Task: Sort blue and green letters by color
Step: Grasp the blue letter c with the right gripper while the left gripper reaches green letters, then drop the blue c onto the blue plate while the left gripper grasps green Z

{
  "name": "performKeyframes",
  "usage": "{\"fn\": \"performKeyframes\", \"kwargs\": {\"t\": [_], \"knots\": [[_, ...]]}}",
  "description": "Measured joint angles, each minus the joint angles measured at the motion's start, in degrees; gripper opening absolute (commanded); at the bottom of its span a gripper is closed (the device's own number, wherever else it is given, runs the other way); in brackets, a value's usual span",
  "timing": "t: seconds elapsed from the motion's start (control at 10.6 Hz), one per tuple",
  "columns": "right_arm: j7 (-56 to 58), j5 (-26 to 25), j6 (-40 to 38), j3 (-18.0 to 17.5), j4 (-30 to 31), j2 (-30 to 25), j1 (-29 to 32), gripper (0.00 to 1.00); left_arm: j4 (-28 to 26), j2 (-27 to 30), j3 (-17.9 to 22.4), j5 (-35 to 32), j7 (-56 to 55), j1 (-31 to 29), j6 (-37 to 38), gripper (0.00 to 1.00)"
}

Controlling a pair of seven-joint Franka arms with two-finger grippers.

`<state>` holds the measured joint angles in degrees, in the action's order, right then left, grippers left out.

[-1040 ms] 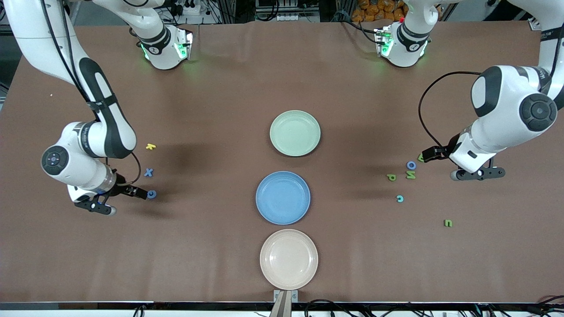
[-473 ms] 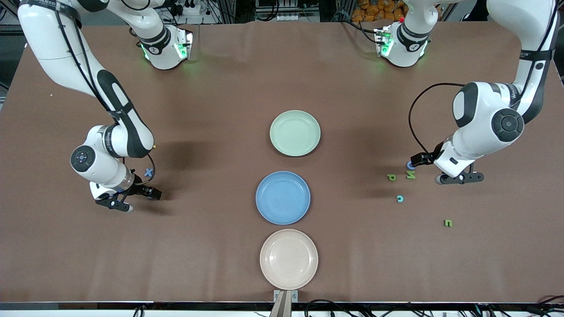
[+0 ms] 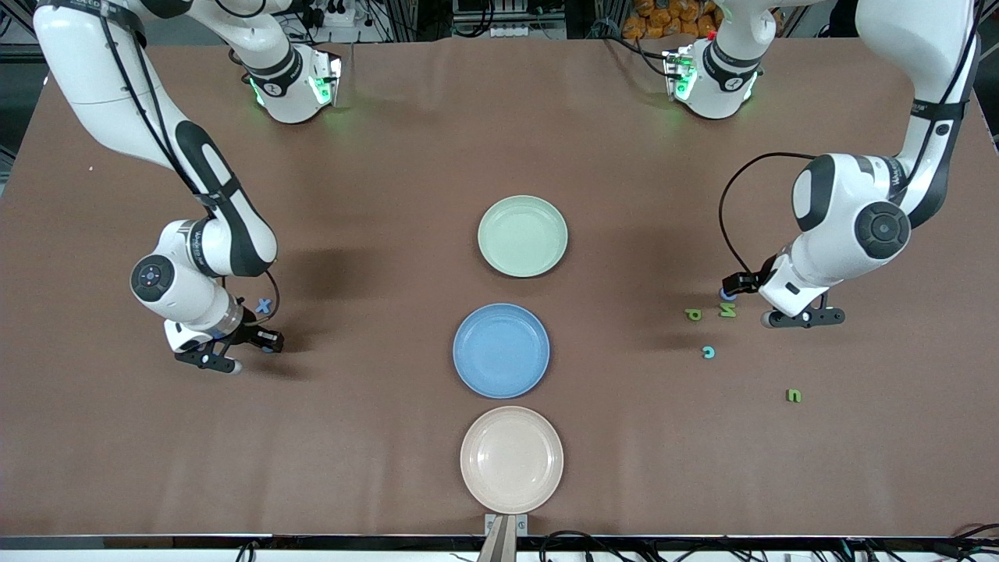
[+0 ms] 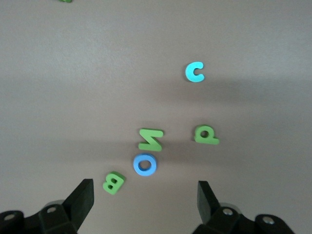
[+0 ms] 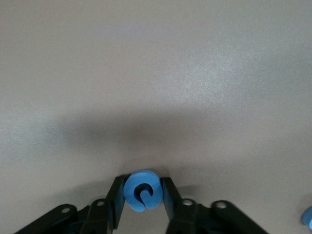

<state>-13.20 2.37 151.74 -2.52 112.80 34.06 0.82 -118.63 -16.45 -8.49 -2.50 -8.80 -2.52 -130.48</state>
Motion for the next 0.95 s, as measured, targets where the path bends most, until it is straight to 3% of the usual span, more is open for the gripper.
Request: {"fn": "performKeyframes", "kwargs": {"t": [0.47,0.66,0.95], "knots": [[-0.75,0.01,-0.20,-0.79,-0.13,-0.37,-0.08,0.02,-0.88,-5.30,-0.05,-3.18,-0.34,0.03,-8.33,0.94],[-4.00,0.01,-4.53,-2.11,-2.71,-0.88,-0.27,0.03,-2.64,-7.37,-0.05,-3.18,-0.39,0.00,-13.14,0.90],[-10.10,0.02,-7.69,-3.53,-7.55,-1.64,-3.96,0.04,-3.21,-8.51,-0.07,-3.18,-0.56,-0.01,-14.63,0.87]]}}
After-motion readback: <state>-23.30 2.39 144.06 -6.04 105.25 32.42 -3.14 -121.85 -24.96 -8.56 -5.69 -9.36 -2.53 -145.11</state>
